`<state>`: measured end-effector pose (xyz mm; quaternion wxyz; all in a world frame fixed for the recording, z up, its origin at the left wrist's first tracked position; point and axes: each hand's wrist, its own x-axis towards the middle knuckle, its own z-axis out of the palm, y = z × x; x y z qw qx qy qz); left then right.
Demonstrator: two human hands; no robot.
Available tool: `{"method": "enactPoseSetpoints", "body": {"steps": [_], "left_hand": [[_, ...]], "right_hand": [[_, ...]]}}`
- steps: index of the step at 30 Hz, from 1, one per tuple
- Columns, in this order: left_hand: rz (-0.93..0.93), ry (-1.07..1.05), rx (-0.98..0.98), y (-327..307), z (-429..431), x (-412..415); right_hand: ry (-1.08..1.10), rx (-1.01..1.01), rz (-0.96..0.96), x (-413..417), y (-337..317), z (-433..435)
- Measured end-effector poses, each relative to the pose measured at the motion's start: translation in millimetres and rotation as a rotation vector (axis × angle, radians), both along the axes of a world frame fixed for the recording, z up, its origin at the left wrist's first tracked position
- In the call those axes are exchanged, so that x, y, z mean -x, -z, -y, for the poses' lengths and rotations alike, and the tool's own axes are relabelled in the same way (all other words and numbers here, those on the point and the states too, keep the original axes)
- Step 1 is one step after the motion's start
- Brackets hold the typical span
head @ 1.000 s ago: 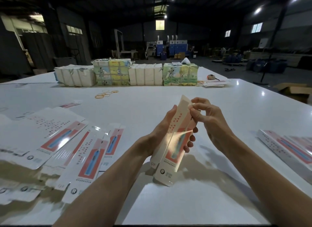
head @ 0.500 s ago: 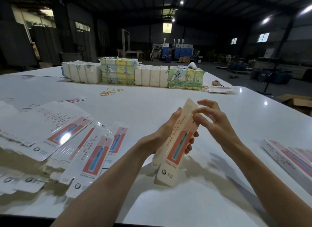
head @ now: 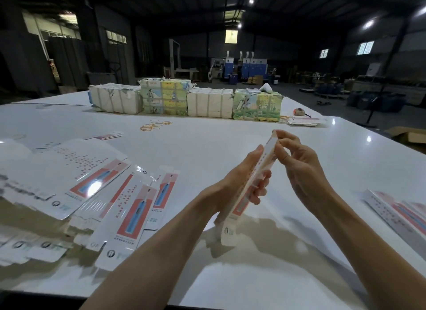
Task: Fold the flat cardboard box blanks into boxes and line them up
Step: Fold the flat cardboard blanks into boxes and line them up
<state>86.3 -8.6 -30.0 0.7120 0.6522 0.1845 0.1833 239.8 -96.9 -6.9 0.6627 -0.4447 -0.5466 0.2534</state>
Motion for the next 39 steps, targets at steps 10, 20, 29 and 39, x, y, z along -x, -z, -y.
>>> {"method": "enactPoseSetpoints", "body": {"steps": [10, 20, 29, 39], "left_hand": [[0.272, -0.02, 0.295, 15.2, -7.7, 3.6], [0.376, -0.466, -0.347, 19.8, -2.7, -2.7], [0.276, -0.305, -0.409, 13.8, 13.5, -5.7], [0.171, -0.292, -0.136, 27.4, 5.7, -10.0]], "right_hand": [[-0.022, 0.09, 0.043, 19.2, 29.6, -7.5], [0.122, 0.046, 0.128, 15.6, 24.5, -9.5], [0.137, 0.074, 0.177, 8.8, 19.6, -7.0], [0.02, 0.24, 0.2, 4.3, 31.4, -11.5]]}}
